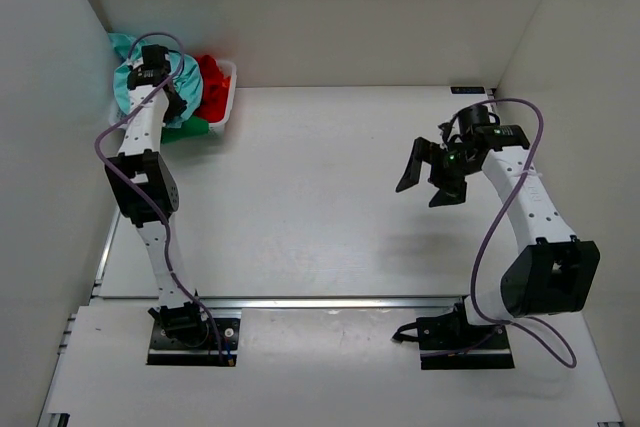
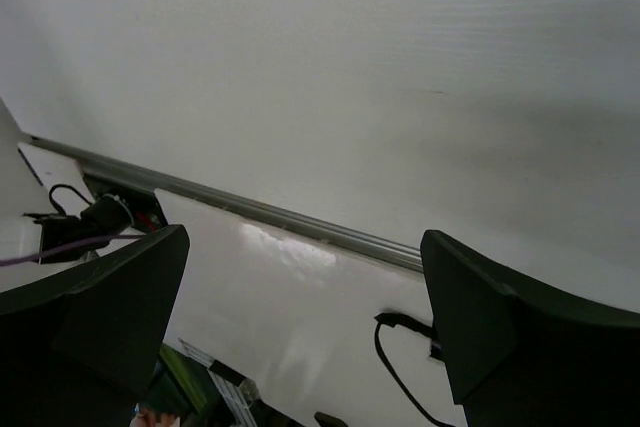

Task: Fold and stack the t-shirts
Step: Grab crumpled tshirt from bin with the left arm

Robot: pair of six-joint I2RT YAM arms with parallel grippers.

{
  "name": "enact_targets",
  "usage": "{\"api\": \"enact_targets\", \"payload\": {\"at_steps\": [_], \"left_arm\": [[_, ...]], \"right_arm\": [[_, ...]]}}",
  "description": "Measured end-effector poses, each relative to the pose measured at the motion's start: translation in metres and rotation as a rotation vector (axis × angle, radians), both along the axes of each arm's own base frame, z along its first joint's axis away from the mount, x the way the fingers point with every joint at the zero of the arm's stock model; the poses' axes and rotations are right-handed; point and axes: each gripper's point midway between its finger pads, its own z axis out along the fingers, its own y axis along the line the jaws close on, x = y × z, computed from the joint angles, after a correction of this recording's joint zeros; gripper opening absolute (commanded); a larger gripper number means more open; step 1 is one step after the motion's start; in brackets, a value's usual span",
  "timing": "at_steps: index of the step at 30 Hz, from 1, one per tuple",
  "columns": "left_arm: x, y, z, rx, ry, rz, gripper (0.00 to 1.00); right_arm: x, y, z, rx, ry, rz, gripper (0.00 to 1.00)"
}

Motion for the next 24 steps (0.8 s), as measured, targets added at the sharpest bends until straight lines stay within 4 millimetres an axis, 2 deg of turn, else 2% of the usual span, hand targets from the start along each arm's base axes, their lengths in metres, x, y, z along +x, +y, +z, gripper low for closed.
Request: {"api": "enact_targets", "payload": {"at_steps": [2,3,5,7,9,10,11,12,13,15,16,17,18,19,23,24], "left_arm": [[0.001,-0.003,0.0,-0.006,-0.004,-0.005,0.22],[0.002,-0.004,0.001,-0.006,-0.008,-0.007,0.1],[0.005,-0.006,0.006,-0.013,-0.025,-0.004,0.0],[0.009,-0.008,0.014,-0.025,-0.049,-0.004,0.0],[0.014,-0.011,0.023,-0.043,-0.083,-0.002,0.0],[0.016,-0.012,0.028,-0.05,-0.099,-0.002,0.0],[0.019,-0.012,0.033,-0.058,-0.117,-0.002,0.0],[0.022,-0.014,0.037,-0.068,-0.136,-0.005,0.0],[0.024,-0.015,0.04,-0.075,-0.148,-0.009,0.0],[0.028,-0.017,0.045,-0.091,-0.172,-0.021,0.0],[0.03,-0.019,0.048,-0.098,-0.182,-0.03,0.0],[0.031,-0.021,0.051,-0.104,-0.192,-0.039,0.06],[0.032,-0.023,0.053,-0.111,-0.201,-0.05,0.12],[0.033,-0.025,0.056,-0.117,-0.209,-0.061,0.28],[0.037,-0.033,0.07,-0.148,-0.26,-0.1,0.39],[0.036,-0.035,0.075,-0.154,-0.269,-0.109,0.38]], "right_arm": [[-0.002,0.012,0.006,0.013,-0.003,0.025,0.99],[-0.003,0.019,0.01,0.018,-0.014,0.048,0.99],[-0.004,0.034,0.02,0.036,-0.041,0.093,0.99],[-0.005,0.045,0.028,0.081,-0.061,0.125,0.97],[-0.004,0.042,0.027,0.138,-0.064,0.105,0.93],[-0.003,0.036,0.023,0.172,-0.061,0.078,0.75],[-0.004,0.03,0.017,0.203,-0.054,0.051,0.4],[-0.006,0.024,0.01,0.237,-0.038,0.023,0.16],[-0.009,0.019,0.004,0.272,-0.016,-0.012,0.0],[-0.015,0.013,-0.005,0.328,0.026,-0.053,0.02],[-0.016,0.015,-0.005,0.356,0.029,-0.051,0.17],[-0.016,0.019,-0.002,0.387,0.022,-0.034,0.57],[-0.016,0.024,0.002,0.407,0.01,-0.012,0.63],[-0.015,0.028,0.007,0.409,-0.008,0.019,0.64],[-0.004,0.044,0.036,0.413,-0.129,0.13,0.45],[-0.002,0.045,0.041,0.416,-0.155,0.146,0.38]]}}
